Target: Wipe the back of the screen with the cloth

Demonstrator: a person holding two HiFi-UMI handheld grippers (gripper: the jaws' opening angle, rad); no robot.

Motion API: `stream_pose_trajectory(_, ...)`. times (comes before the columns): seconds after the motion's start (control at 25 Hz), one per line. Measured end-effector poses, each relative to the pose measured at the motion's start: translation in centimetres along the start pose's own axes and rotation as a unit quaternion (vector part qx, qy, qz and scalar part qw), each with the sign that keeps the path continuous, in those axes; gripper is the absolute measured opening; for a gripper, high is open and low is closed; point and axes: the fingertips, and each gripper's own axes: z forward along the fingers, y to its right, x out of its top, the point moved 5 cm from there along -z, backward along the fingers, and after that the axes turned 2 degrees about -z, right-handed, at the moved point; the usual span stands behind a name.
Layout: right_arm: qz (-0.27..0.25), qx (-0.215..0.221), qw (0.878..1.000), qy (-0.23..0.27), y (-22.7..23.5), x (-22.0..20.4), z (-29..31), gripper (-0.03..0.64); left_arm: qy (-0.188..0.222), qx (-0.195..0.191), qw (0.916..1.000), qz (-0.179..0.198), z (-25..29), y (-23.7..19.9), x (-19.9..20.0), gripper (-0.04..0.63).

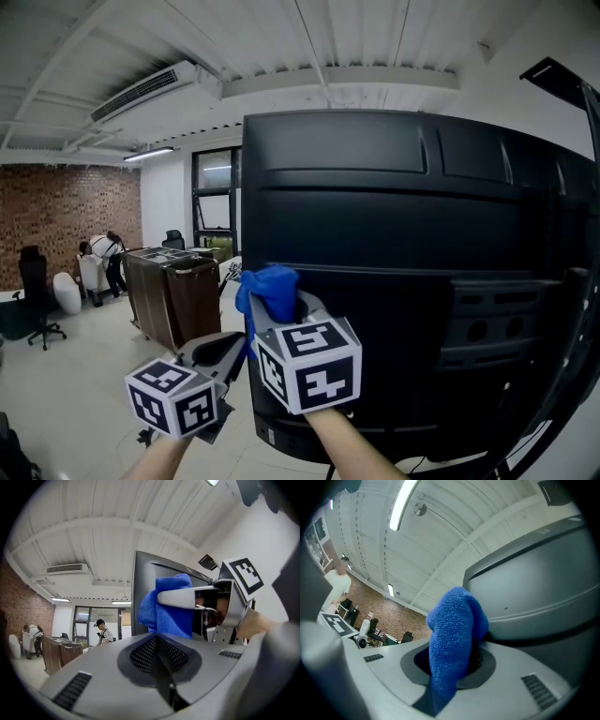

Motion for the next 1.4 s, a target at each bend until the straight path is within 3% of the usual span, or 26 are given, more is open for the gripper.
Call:
stream_pose_trajectory(0.2,-0.005,-0.049,0.999,0.012,2.8,0.1,-4.0,0.051,0.014,-0.038,0.9991,0.01,1.3,2.9,0.5,0.006)
stream_pose_trajectory(0.4,-0.008,-0.132,0.991,0.023,7.2,-0.6,-9.3,0.051,0.016,-0.093,0.9954,0.019,3.4,6.9,0.6,0.006)
stream_pose_trajectory(0.52,0.009,-0.152,0.988,0.026,8.8,-1.1,-11.5,0.051,0.015,-0.121,0.9924,0.019,4.6,9.2,0.5,0.006)
stream_pose_trajectory(0.72,-0.02,-0.17,0.985,0.011,9.1,-1.4,-12.6,0.052,0.011,-0.152,0.988,0.027,6.0,12.1,0.5,0.006)
stream_pose_trajectory(1.04,-0.017,-0.166,0.986,0.016,8.7,-1.4,-12.6,0.052,0.018,-0.146,0.9889,0.016,5.6,11.6,0.2,0.006)
stream_pose_trajectory(1.4,-0.02,-0.08,0.995,0.048,1.7,-2.7,-10.0,0.052,0.026,-0.063,0.9974,0.022,2.0,6.7,-1.6,0.006)
